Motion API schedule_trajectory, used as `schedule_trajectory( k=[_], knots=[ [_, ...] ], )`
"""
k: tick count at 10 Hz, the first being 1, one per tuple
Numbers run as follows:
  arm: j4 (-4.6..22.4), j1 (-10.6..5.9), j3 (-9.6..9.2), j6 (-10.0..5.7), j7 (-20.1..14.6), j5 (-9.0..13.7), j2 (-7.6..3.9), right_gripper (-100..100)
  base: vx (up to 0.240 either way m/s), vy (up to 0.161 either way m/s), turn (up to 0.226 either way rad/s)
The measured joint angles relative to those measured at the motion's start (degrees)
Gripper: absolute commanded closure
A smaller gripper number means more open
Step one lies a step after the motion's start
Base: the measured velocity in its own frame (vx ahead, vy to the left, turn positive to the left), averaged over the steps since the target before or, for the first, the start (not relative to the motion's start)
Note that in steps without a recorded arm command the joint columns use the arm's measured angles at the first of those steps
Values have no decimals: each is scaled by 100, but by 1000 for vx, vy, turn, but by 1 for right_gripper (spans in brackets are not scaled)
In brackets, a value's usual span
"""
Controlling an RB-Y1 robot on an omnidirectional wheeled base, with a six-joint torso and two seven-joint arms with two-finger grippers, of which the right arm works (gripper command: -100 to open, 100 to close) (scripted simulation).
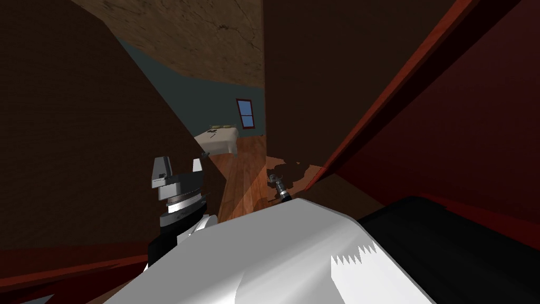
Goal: Push the door open
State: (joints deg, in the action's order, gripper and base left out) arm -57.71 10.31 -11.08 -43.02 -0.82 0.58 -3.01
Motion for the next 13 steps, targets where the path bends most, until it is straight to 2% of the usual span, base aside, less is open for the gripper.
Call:
schedule_trajectory(
  k=[3, 5, 7, 9, 10, 13],
  knots=[
    [22, 23, -1, 21, 3, -1, -5, 100, -10, 0, -2],
    [-2, 72, 14, 50, 9, 8, -25, 100, 125, 54, -47],
    [124, 17, 104, 32, 39, 47, -46, 100, 189, 67, -54],
    [49, 38, 188, 52, 69, 84, -77, 100, 191, 80, -54],
    [121, -42, 261, 24, 69, 119, -103, 100, 168, 60, -46],
    [181, -101, 453, 6, 142, 199, -106, 100, 163, 73, -76]
  ],
)
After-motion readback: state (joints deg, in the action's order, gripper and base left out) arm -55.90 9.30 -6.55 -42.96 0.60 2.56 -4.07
